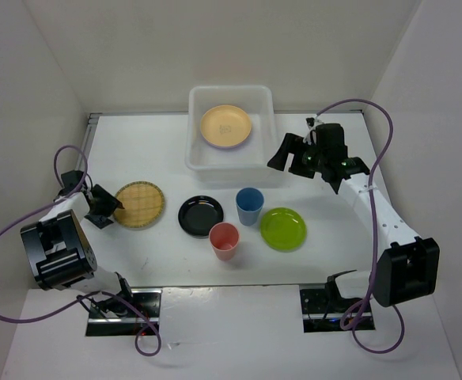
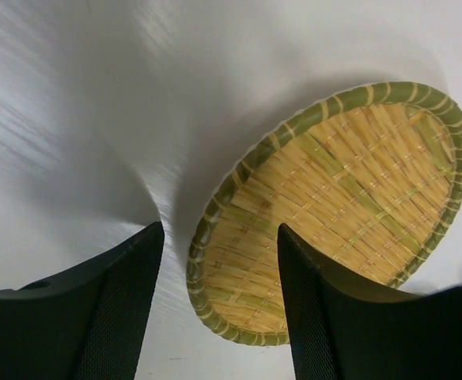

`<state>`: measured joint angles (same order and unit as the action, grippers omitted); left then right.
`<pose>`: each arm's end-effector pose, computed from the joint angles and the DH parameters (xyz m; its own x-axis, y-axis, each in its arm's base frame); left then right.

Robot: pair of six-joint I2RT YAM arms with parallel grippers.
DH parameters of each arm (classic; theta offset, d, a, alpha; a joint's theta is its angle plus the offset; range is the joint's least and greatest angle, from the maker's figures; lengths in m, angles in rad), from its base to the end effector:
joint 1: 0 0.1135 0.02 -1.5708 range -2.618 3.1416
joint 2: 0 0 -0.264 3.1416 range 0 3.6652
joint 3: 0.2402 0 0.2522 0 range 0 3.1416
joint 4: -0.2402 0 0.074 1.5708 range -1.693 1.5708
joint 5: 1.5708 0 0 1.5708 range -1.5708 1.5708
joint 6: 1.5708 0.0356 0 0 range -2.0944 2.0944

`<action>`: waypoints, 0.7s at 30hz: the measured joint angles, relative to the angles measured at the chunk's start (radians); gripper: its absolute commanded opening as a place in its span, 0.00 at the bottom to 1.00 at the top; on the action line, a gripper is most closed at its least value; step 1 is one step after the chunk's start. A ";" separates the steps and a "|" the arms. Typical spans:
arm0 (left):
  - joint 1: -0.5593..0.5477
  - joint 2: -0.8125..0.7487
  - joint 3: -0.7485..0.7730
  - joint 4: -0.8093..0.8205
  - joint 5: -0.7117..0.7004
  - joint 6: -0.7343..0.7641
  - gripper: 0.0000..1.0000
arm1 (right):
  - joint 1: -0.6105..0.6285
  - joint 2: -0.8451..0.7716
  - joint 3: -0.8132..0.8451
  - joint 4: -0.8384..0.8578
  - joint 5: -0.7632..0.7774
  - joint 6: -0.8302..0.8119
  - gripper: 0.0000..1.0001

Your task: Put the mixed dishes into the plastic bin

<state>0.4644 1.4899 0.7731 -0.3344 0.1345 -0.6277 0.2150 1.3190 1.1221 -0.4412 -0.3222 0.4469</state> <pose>0.2498 0.1198 0.1661 -0.4025 -0.8525 -0.3335 -0.7668 0.5130 -0.3858 0.2836 0.0735 0.3159 -0.7196 0.2625 -0.6428 -0.1551 0.8417 0.5172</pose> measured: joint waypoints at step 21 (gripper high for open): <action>0.000 0.060 -0.008 0.105 0.128 0.018 0.38 | -0.013 0.000 0.012 0.004 -0.017 0.000 0.89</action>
<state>0.4644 1.5494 0.7647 -0.2295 0.2626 -0.6094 0.2020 1.3190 1.1339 -0.4370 -0.3389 0.4469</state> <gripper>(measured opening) 0.427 0.890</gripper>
